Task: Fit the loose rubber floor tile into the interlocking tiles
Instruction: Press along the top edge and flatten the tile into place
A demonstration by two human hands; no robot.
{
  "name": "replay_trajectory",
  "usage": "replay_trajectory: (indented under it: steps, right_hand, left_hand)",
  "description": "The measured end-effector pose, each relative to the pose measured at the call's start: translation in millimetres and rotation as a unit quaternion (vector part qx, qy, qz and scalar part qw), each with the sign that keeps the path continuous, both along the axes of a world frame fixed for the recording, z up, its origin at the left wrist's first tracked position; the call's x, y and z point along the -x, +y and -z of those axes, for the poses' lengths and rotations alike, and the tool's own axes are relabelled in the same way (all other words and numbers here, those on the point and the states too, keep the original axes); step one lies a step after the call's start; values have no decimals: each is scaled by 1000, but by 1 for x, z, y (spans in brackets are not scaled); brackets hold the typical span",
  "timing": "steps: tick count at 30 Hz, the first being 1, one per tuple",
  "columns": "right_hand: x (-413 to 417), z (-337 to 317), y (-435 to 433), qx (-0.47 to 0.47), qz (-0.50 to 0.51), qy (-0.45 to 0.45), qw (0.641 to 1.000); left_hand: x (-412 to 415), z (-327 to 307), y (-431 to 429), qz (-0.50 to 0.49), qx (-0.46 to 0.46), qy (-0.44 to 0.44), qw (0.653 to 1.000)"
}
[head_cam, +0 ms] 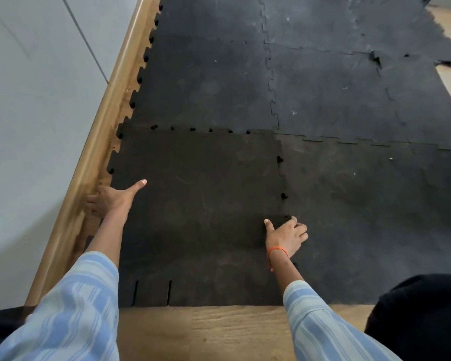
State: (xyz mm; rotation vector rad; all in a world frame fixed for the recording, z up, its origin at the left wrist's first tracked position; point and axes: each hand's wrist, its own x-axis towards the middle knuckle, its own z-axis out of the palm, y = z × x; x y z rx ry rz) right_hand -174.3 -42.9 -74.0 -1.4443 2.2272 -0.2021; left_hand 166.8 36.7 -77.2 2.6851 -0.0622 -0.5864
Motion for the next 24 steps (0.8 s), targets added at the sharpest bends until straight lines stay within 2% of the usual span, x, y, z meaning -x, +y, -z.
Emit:
replay_trajectory:
  steps: [6,9,14,18,24]
  right_hand:
    - [-1,0,-1,-10,3,9,1000]
    - [-2,1,-1,-9,-15,21,1000]
    - [-2,14,7,0,-217,88,972]
    - [4,24,4,-22,-263,91,960]
    - [18,38,-2,-54,-308,74,947]
  left_hand:
    - [1,10,5,66,-21,31,997]
    - [6,14,2,102,-70,29,992]
    - [51,19,-15,192,-120,11,974]
    - [124,30,-36,319,-74,-49,943]
    - [159,39,-48,379,-63,-101,918]
